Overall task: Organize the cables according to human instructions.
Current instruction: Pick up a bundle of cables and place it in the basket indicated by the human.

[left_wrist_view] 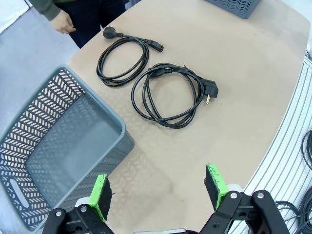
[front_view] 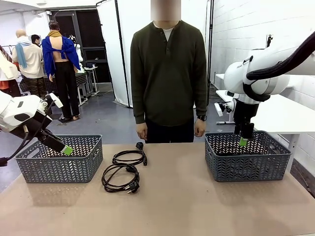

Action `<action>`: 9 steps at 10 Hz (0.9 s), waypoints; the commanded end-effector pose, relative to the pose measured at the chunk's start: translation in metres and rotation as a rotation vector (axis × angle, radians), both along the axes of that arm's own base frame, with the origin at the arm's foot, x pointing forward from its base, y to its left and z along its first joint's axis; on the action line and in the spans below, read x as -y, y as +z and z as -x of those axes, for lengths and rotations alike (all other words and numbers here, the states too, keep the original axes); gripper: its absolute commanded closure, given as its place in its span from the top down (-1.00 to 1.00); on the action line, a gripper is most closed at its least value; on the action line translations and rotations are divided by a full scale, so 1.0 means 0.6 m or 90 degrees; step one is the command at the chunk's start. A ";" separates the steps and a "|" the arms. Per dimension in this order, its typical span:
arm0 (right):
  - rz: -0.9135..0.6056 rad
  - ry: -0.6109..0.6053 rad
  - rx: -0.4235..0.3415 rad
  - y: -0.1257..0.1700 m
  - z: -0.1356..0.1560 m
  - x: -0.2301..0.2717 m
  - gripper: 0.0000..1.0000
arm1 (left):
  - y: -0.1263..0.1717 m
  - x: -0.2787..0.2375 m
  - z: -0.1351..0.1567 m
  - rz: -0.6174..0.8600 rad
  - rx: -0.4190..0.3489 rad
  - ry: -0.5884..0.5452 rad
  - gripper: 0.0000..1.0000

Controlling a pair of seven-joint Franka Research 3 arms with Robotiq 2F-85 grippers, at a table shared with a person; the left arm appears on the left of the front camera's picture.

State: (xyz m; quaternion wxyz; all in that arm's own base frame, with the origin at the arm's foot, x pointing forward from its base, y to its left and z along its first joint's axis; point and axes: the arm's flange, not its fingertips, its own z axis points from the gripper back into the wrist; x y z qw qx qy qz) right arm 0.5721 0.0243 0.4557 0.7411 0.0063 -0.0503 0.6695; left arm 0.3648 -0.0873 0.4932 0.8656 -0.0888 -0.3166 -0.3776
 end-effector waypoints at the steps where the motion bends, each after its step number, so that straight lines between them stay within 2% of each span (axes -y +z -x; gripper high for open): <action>1: 0.000 -0.001 0.000 0.000 0.000 0.001 1.00 | 0.000 -0.001 -0.001 0.003 -0.002 0.007 1.00; 3: -0.031 -0.078 -0.006 0.037 0.009 -0.033 1.00 | 0.000 -0.001 -0.001 0.003 -0.002 0.007 1.00; 5: -0.056 -0.132 -0.009 0.087 0.058 -0.075 1.00 | 0.000 -0.001 -0.001 0.003 -0.002 0.007 1.00; 9: -0.149 -0.222 0.045 0.112 0.147 -0.150 1.00 | 0.000 -0.001 -0.001 0.003 -0.002 0.007 1.00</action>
